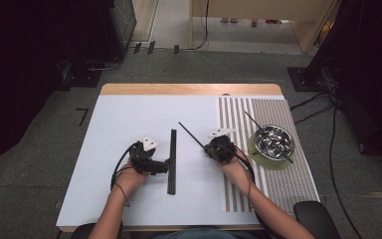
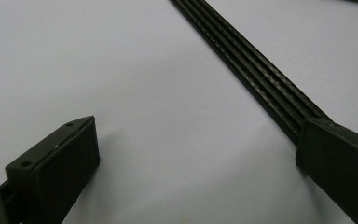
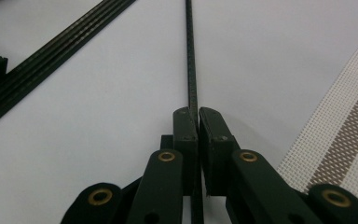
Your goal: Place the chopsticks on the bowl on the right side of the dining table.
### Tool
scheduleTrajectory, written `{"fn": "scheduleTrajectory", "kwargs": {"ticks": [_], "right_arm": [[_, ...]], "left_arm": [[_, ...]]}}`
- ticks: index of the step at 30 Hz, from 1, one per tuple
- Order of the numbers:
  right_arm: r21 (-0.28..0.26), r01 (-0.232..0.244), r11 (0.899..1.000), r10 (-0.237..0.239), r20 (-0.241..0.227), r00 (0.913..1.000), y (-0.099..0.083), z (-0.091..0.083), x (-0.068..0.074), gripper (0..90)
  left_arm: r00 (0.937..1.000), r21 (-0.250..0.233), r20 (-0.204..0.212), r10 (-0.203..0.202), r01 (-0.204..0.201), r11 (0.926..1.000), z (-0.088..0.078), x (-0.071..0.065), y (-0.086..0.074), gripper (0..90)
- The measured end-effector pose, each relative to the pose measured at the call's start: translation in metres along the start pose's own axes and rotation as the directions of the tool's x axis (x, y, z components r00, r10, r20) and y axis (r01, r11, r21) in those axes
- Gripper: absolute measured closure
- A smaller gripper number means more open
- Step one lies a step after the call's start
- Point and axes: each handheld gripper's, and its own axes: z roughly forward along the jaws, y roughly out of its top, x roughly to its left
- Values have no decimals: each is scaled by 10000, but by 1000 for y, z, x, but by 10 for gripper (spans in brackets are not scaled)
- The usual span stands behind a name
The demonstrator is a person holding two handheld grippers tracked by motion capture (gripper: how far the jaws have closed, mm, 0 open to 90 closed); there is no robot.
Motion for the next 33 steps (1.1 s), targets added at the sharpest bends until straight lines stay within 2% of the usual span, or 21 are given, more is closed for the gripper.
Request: {"fn": "scheduleTrajectory", "kwargs": {"ticks": [3,7,11,33], "right_arm": [[-13,-181,9998,180,-96,9998,1,-1,-2,873],[-161,-73,9998,74,40,10000,2,-2,-2,872],[-162,-154,9997,153,-70,9999,3,-4,-3,872],[-277,79,9996,-100,-746,9972,20,-32,5,873]], "left_arm": [[10000,8,0,1,-1,10000,0,0,0,0],[10000,9,-2,4,-4,10000,0,0,0,0],[10000,8,-2,8,-8,10000,0,0,0,0],[10000,-36,-3,-21,21,10000,0,0,0,0]]}}
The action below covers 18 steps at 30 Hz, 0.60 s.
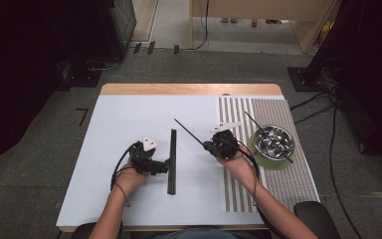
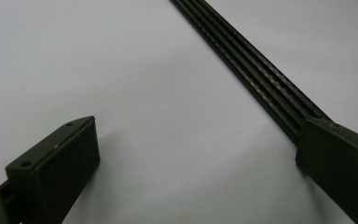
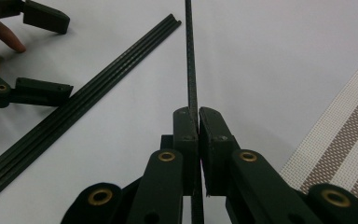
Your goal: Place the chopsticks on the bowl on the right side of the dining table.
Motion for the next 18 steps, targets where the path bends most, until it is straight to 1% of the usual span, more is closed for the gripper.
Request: {"fn": "scheduleTrajectory", "kwargs": {"ticks": [5,12,18], "right_arm": [[-65,61,10000,-61,-38,10000,2,-6,0,872],[10,36,10000,-36,-60,10000,3,-12,-1,872],[-14,199,9998,-199,-74,9998,4,-20,0,872]], "left_arm": [[10000,14,4,3,-3,10000,0,0,0,0],[10000,3,5,-3,3,10000,0,0,0,0],[10000,1,4,-7,7,10000,0,0,0,0]]}}
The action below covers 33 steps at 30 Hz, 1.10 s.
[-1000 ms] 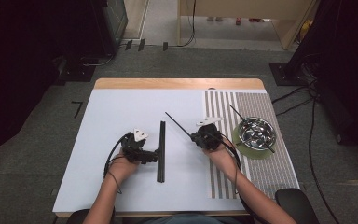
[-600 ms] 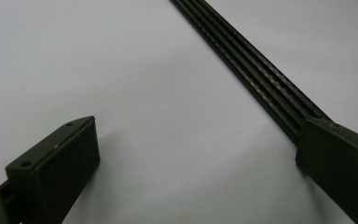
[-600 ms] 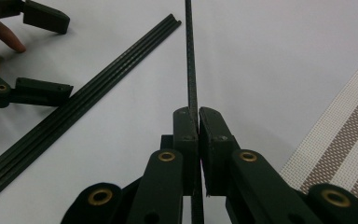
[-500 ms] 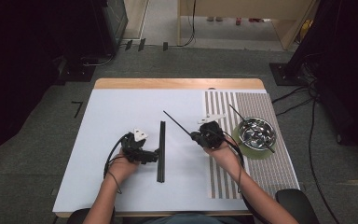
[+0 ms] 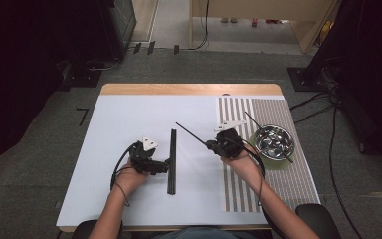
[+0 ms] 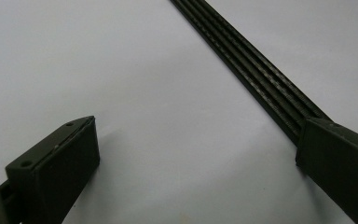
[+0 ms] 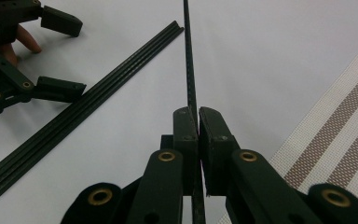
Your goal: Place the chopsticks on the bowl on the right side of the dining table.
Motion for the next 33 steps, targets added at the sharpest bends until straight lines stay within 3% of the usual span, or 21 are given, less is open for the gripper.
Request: {"fn": "scheduleTrajectory", "kwargs": {"ticks": [14,33], "right_arm": [[88,21,10000,-22,128,9999,-4,-12,-2,873],[-154,-238,9996,246,532,9983,-3,-34,-18,873]], "left_arm": [[10000,31,9,0,0,10000,0,0,0,0],[10000,63,-11,-10,10,10000,0,0,1,0]]}}
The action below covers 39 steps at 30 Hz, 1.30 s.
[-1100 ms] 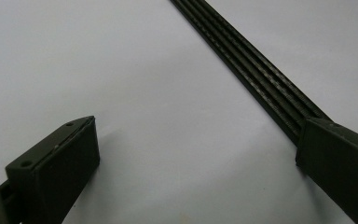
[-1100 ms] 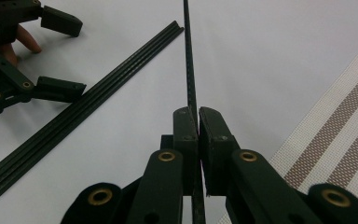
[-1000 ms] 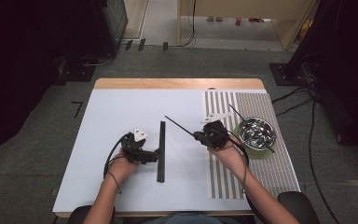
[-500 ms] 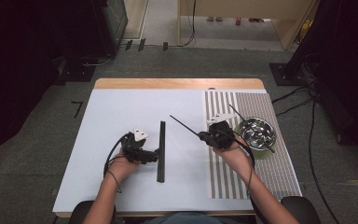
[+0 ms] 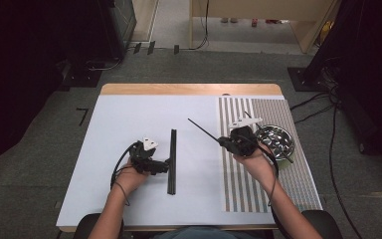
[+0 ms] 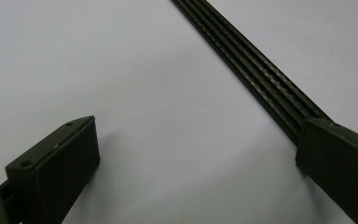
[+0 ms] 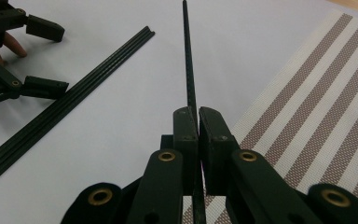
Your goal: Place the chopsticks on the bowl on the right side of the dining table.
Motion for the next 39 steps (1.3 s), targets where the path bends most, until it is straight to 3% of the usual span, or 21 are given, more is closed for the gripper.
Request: {"fn": "scheduleTrajectory", "kwargs": {"ticks": [18,39], "right_arm": [[21,-63,10000,63,140,9999,0,-7,-11,873],[-151,-526,9985,531,376,9979,-2,-21,-33,873]], "left_arm": [[10000,4,-14,-5,5,10000,0,0,0,0],[10000,31,-14,10,-10,10000,0,0,0,0]]}}
